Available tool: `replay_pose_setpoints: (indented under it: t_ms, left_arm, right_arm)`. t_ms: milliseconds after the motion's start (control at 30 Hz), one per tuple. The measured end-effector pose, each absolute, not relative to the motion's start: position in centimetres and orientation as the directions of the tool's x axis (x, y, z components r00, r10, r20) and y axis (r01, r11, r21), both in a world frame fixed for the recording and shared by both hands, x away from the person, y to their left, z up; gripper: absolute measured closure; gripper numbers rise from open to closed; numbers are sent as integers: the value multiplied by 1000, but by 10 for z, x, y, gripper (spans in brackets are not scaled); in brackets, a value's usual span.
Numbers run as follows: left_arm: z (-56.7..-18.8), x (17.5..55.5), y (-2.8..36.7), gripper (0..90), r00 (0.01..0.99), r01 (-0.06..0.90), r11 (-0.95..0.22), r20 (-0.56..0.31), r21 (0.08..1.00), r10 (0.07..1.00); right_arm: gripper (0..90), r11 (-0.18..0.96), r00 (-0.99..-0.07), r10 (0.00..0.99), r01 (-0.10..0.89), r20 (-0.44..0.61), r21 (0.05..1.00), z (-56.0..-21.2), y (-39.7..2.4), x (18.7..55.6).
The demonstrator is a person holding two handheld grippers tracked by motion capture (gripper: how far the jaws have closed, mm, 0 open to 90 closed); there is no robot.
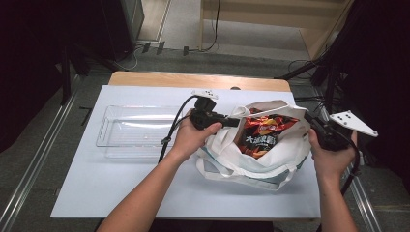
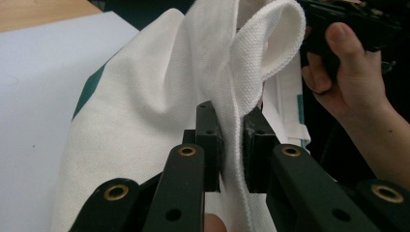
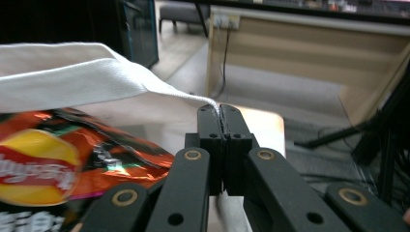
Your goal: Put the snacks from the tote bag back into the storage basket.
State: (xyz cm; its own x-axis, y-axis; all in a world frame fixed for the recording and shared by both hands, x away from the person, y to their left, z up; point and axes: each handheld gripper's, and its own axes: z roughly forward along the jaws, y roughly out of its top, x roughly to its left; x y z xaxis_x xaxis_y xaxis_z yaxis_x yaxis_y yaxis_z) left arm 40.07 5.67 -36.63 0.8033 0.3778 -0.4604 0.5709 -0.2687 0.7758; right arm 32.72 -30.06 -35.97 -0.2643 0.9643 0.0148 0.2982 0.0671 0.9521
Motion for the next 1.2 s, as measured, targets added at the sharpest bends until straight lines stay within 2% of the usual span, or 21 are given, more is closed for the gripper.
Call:
replay_pose_setpoints:
  t_ms: [67,267,333,367,433,533,667,833,867,900,933,967,1000,1033,1100,1200]
  left_arm:
    - [-367,400,55,814,805,572,-284,-460,770,374]
    - [-370,403,56,810,788,592,-269,-475,760,392]
    - [-372,406,59,802,764,617,-235,-499,751,409]
    - [-373,406,60,800,754,629,-213,-518,748,404]
    - [-373,405,61,798,750,630,-200,-521,750,408]
    - [-371,404,64,795,753,622,-190,-515,759,409]
    - [-370,402,63,790,756,616,-190,-505,765,416]
    - [-369,402,61,790,749,619,-185,-504,763,429]
    - [-369,401,61,791,750,619,-187,-503,763,430]
    - [-368,400,61,791,752,616,-186,-500,766,430]
    - [-368,400,61,791,754,613,-190,-497,767,429]
    - [-367,399,61,791,756,610,-193,-492,768,432]
    - [-367,399,61,790,756,610,-193,-492,768,432]
    - [-367,400,62,789,756,610,-188,-495,769,428]
    - [-367,401,65,781,750,617,-175,-506,767,426]
    - [-364,402,68,770,748,615,-148,-515,774,419]
  right_arm:
    - [900,74,-256,967,327,13,942,-367,-299,338]
    - [899,8,-271,956,397,109,918,-383,-300,349]
    - [888,-6,-319,929,489,185,872,-394,-302,354]
    - [870,-11,-325,926,485,192,875,-395,-303,352]
    - [751,-62,-319,920,455,227,889,-392,-307,342]
    - [627,-111,-305,922,383,238,917,-386,-306,321]
    - [568,-141,-324,916,298,239,944,-387,-289,287]
    - [500,-101,-374,901,317,222,943,-397,-260,278]
    - [445,-57,-356,912,385,205,921,-406,-243,288]
    - [454,-50,-338,919,409,201,911,-409,-239,292]
    - [533,-56,-324,921,440,216,896,-413,-236,295]
    - [656,-61,-328,917,448,227,892,-415,-234,297]
    - [656,-61,-328,917,448,227,892,-415,-234,297]
    - [816,-33,-321,928,438,190,898,-418,-229,294]
    - [878,-27,-335,923,433,189,901,-420,-228,290]
    - [900,-14,-351,919,432,182,902,-423,-230,281]
